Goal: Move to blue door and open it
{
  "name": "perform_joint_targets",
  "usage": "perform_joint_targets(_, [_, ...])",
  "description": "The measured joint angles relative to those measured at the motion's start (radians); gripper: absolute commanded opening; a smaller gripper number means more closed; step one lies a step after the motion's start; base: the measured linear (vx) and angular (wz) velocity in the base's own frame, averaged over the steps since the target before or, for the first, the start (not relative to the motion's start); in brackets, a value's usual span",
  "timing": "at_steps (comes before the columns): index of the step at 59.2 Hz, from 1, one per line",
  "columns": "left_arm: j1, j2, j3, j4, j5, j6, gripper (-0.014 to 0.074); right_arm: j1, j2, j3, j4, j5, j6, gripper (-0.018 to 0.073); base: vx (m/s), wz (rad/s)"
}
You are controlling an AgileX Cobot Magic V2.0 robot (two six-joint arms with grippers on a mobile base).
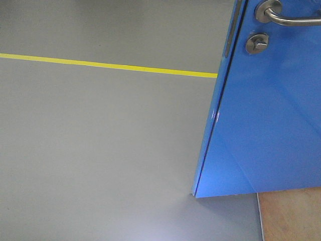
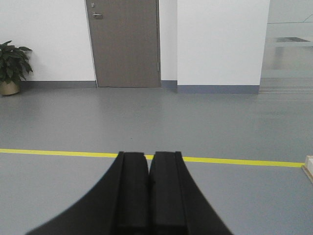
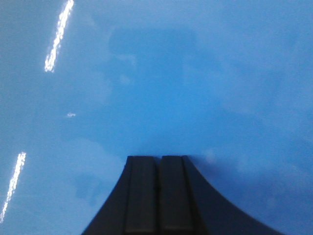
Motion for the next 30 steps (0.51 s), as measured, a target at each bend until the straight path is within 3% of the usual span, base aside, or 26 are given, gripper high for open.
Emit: perform_joint_targets(30, [0.0, 0.0, 0.0, 0.0, 0.0, 0.0, 0.0073, 0.0, 0.0, 0.0, -0.004, 0.006, 0.0, -0.0001, 0.15, 0.02])
